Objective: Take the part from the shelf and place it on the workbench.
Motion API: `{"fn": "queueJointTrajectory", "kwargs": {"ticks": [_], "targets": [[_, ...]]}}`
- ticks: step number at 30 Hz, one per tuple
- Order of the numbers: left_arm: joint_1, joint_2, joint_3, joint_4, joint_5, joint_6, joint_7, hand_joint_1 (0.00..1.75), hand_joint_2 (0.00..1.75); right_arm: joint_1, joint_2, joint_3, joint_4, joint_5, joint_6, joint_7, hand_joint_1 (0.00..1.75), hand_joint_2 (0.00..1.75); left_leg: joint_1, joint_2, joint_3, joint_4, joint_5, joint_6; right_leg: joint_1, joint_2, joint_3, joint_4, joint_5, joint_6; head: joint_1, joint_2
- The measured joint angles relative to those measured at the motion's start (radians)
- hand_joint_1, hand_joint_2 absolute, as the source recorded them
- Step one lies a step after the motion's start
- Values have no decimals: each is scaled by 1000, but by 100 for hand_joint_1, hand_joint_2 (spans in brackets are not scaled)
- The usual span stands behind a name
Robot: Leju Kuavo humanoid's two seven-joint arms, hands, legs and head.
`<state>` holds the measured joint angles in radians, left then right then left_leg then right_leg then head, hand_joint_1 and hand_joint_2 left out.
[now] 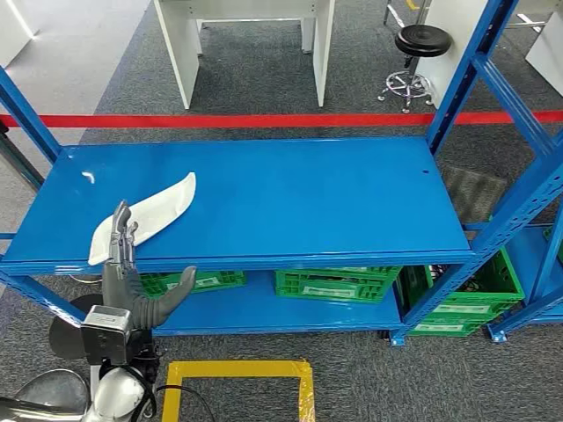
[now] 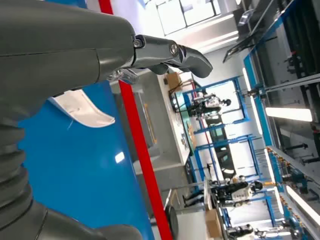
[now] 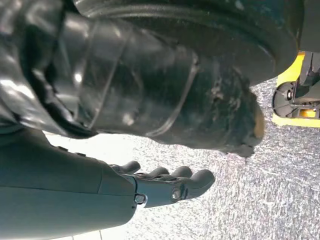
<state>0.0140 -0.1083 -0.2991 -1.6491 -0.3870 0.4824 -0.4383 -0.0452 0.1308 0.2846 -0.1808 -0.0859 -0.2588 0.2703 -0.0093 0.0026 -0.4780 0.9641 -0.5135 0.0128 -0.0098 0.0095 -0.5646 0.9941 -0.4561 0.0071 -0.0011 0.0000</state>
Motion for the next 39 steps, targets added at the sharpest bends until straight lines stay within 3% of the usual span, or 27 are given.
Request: {"fn": "queueJointTrajectory", "kwargs": {"ticks": [20,30,39], "targets": [[-46,8,-18,50,-237,41,108,0,175,-2,0,0,0,10,16,8,0,0,0,0,0,0,0,0,0,0,0,0,0,0,0,0],[-106,20,-34,131,-428,16,248,0,175,-5,0,0,0,23,15,19,0,0,0,0,0,0,0,0,0,0,0,0,0,0,0,0],[-162,14,-34,235,-428,-1,255,0,175,-5,0,0,0,23,12,14,0,0,0,0,1,0,0,0,0,0,-1,0,1,0,0,0]]}}
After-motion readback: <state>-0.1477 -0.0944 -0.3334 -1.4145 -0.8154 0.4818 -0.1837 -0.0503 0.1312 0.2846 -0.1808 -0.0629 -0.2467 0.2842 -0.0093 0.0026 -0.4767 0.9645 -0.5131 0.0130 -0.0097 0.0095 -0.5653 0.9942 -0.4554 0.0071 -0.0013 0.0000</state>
